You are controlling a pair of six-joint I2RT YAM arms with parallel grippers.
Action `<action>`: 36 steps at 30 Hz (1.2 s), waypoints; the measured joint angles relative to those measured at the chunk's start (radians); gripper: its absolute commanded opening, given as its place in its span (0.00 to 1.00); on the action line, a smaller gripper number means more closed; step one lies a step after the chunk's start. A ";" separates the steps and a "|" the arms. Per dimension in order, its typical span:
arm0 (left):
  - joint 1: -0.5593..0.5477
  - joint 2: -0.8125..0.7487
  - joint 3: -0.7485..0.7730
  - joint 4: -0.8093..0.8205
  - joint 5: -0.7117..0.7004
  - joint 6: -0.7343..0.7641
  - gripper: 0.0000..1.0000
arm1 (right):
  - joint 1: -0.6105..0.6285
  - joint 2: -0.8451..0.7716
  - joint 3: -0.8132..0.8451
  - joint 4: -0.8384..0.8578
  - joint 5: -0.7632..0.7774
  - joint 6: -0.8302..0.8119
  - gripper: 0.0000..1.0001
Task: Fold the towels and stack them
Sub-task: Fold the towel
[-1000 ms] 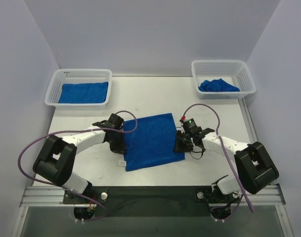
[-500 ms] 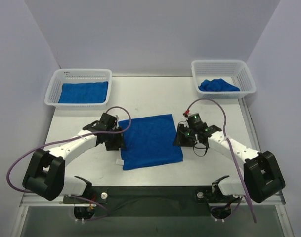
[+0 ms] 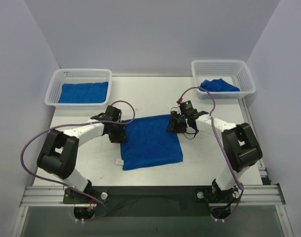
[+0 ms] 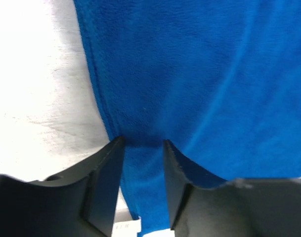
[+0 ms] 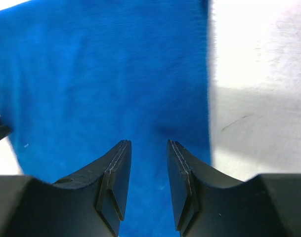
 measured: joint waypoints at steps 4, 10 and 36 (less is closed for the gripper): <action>0.015 0.023 0.000 0.006 0.003 0.012 0.44 | -0.027 0.061 -0.029 0.055 -0.004 0.017 0.35; 0.042 0.019 -0.017 0.032 0.016 0.022 0.42 | -0.069 0.048 -0.094 0.154 -0.041 0.038 0.35; 0.069 -0.016 0.138 -0.018 -0.003 0.127 0.56 | -0.073 0.055 0.205 -0.014 -0.049 -0.150 0.32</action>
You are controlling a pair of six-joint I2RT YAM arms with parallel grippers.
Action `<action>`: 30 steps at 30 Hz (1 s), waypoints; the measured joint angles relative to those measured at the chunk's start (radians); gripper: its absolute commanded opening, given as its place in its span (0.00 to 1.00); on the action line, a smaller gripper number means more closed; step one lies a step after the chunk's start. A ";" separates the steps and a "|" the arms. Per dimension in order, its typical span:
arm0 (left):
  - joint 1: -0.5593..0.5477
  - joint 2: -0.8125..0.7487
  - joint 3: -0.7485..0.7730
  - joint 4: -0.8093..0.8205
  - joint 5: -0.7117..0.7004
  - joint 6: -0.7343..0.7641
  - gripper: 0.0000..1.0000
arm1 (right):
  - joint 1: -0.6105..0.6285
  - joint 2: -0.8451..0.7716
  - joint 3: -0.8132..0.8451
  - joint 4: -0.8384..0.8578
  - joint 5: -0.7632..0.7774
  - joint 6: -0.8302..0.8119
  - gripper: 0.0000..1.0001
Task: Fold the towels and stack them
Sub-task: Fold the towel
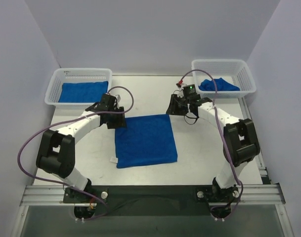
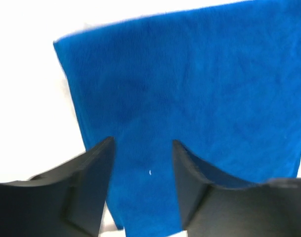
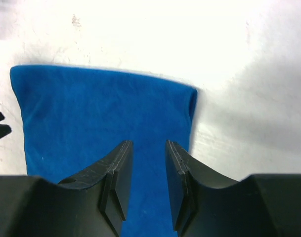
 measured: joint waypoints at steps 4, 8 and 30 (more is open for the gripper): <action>0.001 0.106 0.061 0.006 -0.002 0.021 0.49 | 0.010 0.114 0.080 0.018 -0.029 0.013 0.29; 0.006 0.198 0.110 0.008 -0.011 0.035 0.48 | 0.010 0.222 0.122 0.036 -0.056 0.046 0.26; -0.022 0.271 0.130 0.072 -0.057 0.072 0.60 | -0.079 0.238 -0.036 0.202 -0.080 0.246 0.26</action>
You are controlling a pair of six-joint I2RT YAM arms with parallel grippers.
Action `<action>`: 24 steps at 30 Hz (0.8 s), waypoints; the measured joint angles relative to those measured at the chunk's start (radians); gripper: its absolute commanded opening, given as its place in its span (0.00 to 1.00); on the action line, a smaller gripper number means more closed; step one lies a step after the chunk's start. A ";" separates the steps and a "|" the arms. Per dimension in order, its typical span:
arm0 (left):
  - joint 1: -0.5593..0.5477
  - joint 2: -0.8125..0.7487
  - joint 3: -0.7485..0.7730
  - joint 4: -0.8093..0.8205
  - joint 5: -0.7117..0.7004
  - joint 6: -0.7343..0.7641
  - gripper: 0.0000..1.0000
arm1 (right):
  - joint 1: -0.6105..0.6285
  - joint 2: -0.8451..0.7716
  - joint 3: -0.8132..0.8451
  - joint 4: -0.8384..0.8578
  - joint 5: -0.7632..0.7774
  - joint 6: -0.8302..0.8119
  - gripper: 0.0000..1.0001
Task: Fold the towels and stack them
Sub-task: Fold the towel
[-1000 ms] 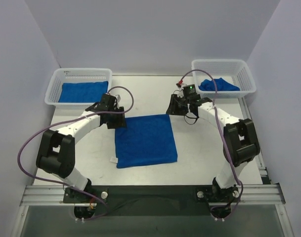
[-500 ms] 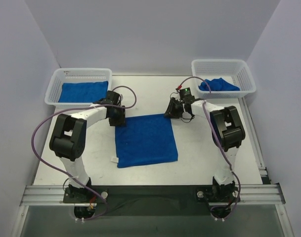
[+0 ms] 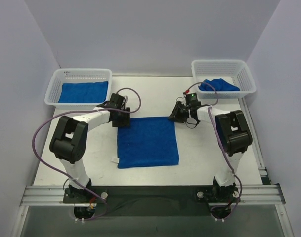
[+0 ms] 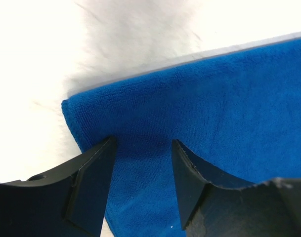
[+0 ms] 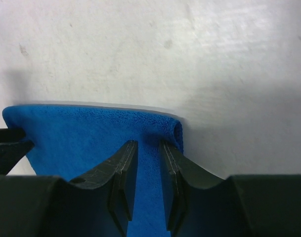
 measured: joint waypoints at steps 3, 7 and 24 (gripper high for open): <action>-0.043 -0.040 -0.056 0.024 -0.006 -0.016 0.60 | -0.006 -0.061 -0.070 -0.009 0.026 -0.005 0.27; -0.064 -0.100 -0.113 0.013 0.005 -0.036 0.70 | -0.010 -0.141 -0.137 -0.066 0.064 -0.041 0.29; -0.095 -0.315 -0.028 -0.101 0.021 0.029 0.72 | 0.249 -0.461 -0.143 -0.333 0.103 -0.305 0.31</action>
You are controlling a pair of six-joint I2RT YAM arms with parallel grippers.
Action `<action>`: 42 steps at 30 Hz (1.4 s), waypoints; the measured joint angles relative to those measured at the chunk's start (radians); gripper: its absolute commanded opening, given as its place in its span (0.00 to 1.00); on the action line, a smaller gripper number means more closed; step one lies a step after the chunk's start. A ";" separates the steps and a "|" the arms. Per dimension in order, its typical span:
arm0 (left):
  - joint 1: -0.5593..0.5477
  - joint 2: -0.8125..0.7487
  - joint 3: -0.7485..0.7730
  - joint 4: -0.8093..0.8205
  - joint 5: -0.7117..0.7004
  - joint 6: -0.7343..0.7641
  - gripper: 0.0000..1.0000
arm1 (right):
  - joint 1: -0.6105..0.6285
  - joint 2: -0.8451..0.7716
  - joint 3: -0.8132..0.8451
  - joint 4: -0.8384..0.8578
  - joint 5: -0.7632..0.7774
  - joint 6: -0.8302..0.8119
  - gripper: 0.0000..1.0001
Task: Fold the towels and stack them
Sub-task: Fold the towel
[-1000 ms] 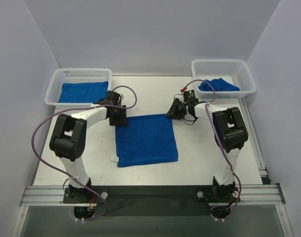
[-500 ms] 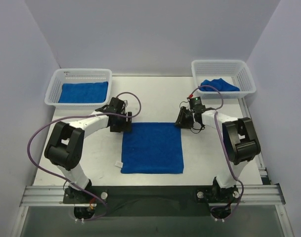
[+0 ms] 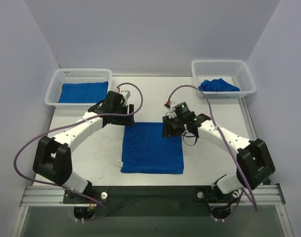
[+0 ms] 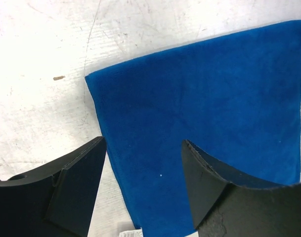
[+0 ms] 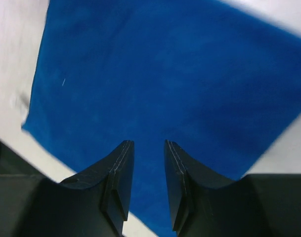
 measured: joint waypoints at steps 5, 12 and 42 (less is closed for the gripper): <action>0.004 0.079 -0.018 0.000 0.003 -0.005 0.70 | 0.259 -0.078 -0.111 -0.025 0.028 -0.069 0.30; 0.005 0.211 -0.019 0.002 0.007 -0.014 0.69 | 0.482 -0.093 -0.145 -0.039 0.109 -0.151 0.29; 0.017 0.256 -0.024 0.018 0.006 -0.030 0.69 | 0.750 0.127 -0.048 -0.042 0.221 -0.275 0.27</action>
